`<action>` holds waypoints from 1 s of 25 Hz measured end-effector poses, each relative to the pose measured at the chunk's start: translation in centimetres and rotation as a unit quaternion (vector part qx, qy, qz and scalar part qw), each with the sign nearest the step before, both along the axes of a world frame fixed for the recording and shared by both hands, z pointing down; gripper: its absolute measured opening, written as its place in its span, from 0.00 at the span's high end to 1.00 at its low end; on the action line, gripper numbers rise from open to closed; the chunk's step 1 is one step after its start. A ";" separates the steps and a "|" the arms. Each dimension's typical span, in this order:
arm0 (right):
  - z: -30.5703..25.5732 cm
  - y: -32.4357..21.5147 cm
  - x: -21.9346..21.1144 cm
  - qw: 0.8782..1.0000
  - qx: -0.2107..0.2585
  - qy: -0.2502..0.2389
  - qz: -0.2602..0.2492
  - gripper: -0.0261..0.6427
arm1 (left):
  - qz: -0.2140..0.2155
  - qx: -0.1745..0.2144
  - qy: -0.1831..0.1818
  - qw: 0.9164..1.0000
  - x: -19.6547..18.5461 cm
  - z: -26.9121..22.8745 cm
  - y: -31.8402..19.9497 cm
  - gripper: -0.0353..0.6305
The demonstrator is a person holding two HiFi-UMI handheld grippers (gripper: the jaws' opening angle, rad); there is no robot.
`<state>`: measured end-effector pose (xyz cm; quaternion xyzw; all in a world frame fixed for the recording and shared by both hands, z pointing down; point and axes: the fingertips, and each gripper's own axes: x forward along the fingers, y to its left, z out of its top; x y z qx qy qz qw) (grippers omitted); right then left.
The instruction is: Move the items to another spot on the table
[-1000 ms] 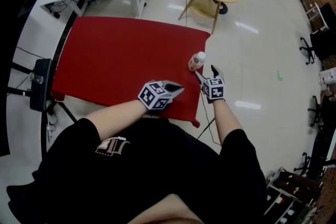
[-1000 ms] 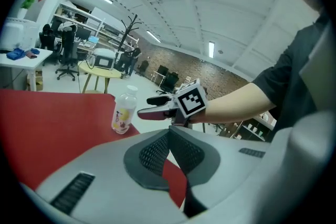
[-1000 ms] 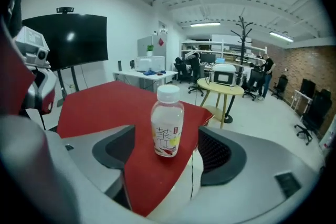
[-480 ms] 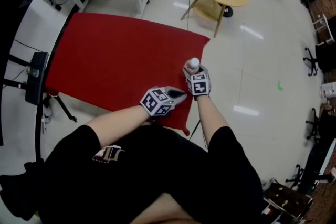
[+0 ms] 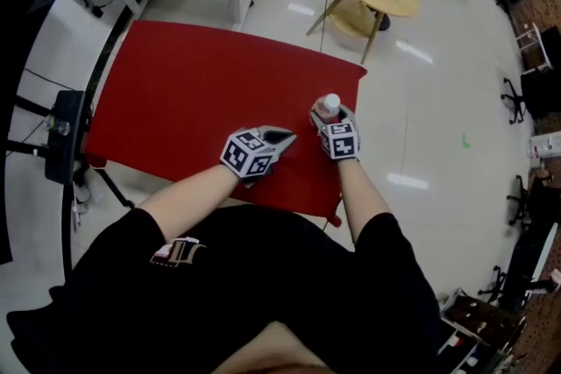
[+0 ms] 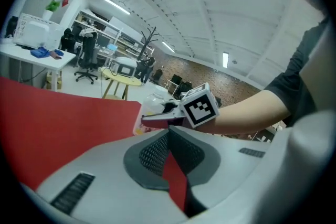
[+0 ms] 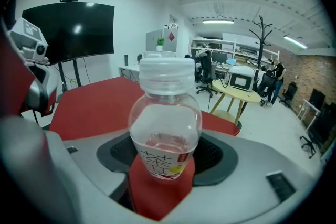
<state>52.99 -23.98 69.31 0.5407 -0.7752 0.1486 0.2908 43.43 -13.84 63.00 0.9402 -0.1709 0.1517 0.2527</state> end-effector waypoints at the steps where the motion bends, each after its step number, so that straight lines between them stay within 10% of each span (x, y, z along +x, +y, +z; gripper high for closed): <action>1: -0.3 0.0 -1.4 1.000 -0.003 0.004 0.003 0.50 | -0.004 -0.002 -0.004 1.000 -2.4 0.1 -0.7 0.96; 25: 0.7 -10.2 -36.3 0.986 -0.057 -0.026 -0.153 0.50 | -0.165 -0.036 -0.066 0.983 -37.4 2.4 -15.2 0.96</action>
